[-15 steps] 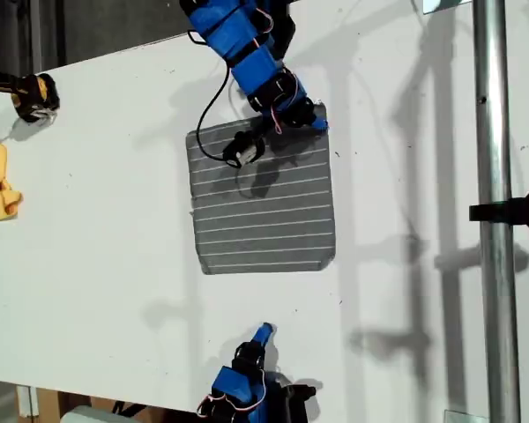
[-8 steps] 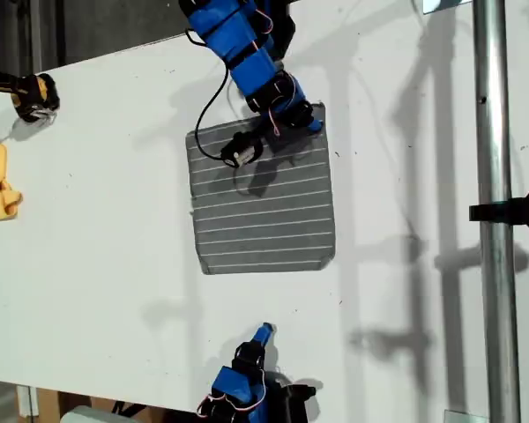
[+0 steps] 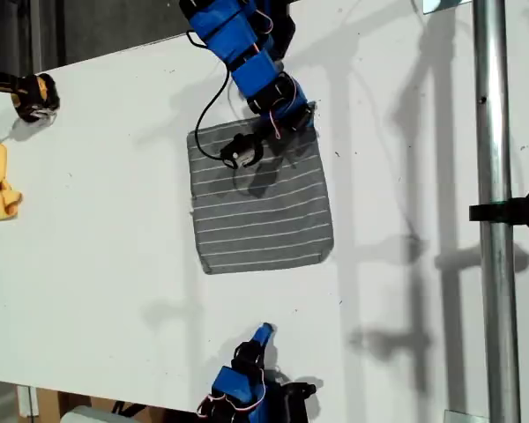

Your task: Grasp corners of a towel and fold twice.

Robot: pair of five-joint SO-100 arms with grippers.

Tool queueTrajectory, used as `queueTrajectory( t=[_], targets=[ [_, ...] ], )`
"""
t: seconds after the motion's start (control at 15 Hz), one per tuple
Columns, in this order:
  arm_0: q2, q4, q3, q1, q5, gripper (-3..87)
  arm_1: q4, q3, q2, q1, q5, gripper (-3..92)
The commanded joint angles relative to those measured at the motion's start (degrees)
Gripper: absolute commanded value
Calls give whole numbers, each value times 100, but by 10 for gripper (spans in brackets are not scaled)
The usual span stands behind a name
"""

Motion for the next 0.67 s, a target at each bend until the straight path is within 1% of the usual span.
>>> queueTrajectory(
  t=[0.0, 0.07, 0.27, 0.47, 0.6],
  targets=[
    [-26, 0, -439, 123, -149, -18, -70, -62, -9, 9, -9, -1],
    [-308, -35, -809, 176, -229, -18, -123, -53, -9, 26, -9, -1],
    [-2417, -387, -2250, 264, -185, -18, -185, -53, -35, 105, -88, -1],
    [-4544, -826, -3656, 431, 88, -18, -193, -70, -35, 132, -97, -1],
    [-5695, -932, -4597, 536, 387, -18, -185, -88, -26, 149, -123, -1]
  ],
)
